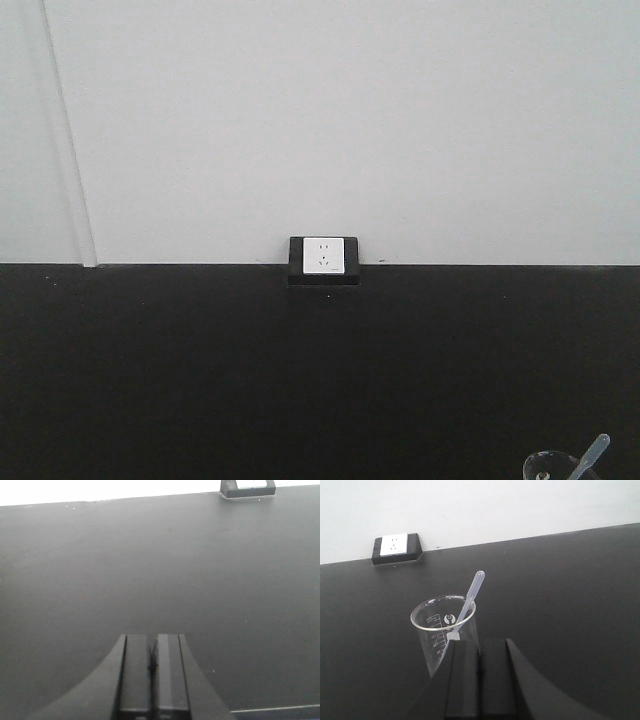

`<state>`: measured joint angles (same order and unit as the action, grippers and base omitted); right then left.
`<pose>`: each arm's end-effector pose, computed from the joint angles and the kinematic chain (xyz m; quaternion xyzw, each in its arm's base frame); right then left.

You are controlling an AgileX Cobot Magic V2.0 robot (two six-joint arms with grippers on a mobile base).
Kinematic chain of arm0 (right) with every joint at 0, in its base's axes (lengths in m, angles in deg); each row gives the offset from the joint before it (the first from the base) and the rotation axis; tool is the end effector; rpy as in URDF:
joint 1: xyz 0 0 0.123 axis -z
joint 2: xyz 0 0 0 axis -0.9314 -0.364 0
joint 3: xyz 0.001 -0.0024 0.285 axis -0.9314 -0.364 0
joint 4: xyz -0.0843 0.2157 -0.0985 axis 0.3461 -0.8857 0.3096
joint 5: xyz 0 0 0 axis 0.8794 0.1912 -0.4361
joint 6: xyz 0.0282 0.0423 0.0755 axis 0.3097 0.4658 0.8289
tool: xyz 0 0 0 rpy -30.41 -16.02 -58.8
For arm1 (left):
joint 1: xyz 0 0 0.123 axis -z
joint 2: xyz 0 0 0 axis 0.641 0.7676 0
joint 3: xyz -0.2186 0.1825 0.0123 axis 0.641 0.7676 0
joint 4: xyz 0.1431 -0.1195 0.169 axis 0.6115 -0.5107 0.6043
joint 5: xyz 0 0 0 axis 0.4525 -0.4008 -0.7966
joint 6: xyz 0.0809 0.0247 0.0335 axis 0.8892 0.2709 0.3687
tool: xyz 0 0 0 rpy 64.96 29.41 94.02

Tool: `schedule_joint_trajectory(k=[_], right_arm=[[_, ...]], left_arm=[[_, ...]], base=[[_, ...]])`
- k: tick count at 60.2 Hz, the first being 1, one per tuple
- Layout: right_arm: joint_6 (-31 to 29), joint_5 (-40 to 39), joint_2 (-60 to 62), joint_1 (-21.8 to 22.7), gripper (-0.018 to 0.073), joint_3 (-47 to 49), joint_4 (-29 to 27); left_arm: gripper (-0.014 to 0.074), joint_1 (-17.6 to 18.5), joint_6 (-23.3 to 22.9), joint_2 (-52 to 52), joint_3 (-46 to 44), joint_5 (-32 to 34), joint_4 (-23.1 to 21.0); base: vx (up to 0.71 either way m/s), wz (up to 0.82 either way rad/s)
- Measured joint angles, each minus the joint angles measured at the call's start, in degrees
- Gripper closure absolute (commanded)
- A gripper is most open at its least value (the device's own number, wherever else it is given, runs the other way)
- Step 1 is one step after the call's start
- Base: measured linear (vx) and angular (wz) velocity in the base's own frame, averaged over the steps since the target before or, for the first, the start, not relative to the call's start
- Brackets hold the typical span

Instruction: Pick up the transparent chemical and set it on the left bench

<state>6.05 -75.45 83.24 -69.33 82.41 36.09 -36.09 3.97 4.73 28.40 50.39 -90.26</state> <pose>0.0562 -0.0022 0.1845 0.0496 0.7527 0.0303 0.6558 0.0564 -0.0038 0.2036 0.0337 0.6852 -0.0125 0.7274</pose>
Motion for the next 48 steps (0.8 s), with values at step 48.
schedule_joint_trajectory(k=[48], right_arm=[[0.0, -12.6, -10.3, 0.0, 0.0566, 14.9, 0.9]], left_arm=[[0.06, 0.0, 0.0, 0.0, 0.0, 0.0, 0.0]], base=[[0.0, 0.0]])
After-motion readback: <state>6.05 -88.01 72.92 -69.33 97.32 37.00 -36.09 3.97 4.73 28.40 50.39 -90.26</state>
